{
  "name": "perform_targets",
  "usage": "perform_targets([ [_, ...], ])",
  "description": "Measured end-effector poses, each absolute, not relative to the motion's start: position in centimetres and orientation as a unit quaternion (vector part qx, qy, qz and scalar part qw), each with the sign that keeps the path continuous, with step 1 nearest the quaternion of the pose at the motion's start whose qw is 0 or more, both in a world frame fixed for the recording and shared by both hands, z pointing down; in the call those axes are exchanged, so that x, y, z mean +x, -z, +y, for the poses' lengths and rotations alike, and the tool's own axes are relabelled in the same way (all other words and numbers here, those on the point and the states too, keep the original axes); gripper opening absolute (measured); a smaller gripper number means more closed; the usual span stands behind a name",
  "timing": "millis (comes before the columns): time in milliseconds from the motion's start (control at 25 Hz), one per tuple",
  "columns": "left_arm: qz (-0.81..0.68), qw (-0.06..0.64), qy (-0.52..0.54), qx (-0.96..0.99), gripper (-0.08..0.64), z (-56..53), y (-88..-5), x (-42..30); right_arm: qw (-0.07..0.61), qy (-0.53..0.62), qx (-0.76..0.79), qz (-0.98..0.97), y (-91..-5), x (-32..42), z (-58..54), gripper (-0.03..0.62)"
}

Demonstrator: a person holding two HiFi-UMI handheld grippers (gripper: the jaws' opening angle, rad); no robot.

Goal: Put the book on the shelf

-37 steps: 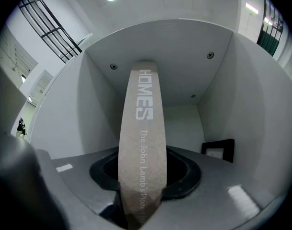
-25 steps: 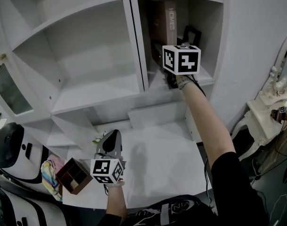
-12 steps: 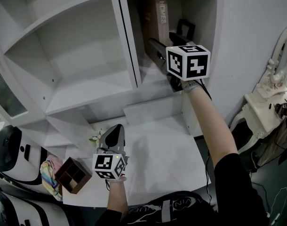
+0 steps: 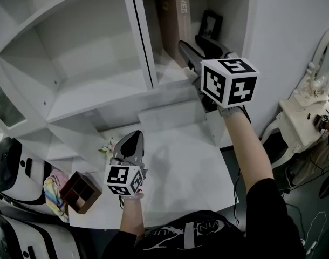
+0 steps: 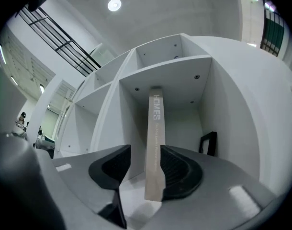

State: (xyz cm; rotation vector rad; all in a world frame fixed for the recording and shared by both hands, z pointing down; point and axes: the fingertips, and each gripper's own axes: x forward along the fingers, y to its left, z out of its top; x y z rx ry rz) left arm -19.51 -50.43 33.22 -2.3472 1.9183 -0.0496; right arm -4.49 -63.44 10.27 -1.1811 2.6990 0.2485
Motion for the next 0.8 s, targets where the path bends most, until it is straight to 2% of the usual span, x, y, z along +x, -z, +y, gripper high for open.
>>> perform_targets([
  [120, 0.631, 0.056, 0.016, -0.774, 0.000, -50.5, -33.1, -19.4, 0.096, -0.078, -0.388, 0.913, -11.1, -4.1, -62.4, 0.148],
  [480, 0.630, 0.057, 0.010, -0.775, 0.000, -50.2, -32.6, -19.3, 0.085, -0.047, -0.358, 0.929, -15.5, -3.7, -60.1, 0.044],
  [800, 0.626, 0.053, 0.007, -0.778, 0.000, -50.3, -32.7, -19.1, 0.068, -0.027, -0.339, 0.938, -20.0, -3.4, -58.9, 0.008],
])
